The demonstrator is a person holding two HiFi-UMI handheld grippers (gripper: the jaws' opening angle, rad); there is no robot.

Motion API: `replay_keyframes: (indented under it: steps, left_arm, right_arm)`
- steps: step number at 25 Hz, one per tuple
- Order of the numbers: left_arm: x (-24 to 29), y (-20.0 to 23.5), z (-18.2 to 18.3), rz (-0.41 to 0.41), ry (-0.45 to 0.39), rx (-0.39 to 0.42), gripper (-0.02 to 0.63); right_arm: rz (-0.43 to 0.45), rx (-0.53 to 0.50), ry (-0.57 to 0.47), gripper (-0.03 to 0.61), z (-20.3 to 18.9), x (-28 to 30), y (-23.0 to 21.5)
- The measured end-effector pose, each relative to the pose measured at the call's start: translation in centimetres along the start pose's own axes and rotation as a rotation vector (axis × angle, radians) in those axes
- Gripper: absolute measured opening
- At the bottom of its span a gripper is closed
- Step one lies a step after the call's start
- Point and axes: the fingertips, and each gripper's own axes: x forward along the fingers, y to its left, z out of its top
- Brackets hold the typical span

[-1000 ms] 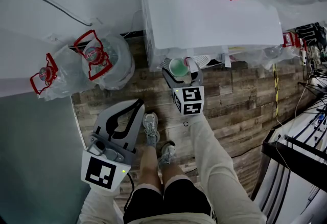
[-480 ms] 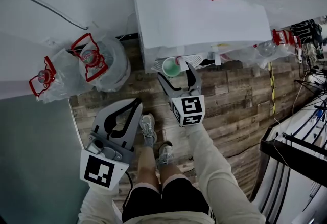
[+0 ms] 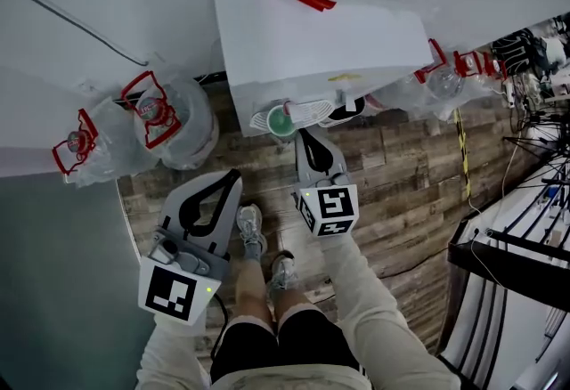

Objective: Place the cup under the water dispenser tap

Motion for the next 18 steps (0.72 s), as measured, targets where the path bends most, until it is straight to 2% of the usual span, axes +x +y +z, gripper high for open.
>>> replay_keyframes:
  steps: [6,18]
  left_arm:
    - [-0.3,-1.7,3.0,0.0,-0.013,0.008,0.005]
    - [-2.5,-5.3,9.6,0.033,-0.066,0.013,0.005]
  right_arm:
    - [0.016,-0.023,-0.018,0.009,3.8,-3.8,0.6]
    - [0.018,0.015,-0.088,0.009,12.2,-13.0,1.5]
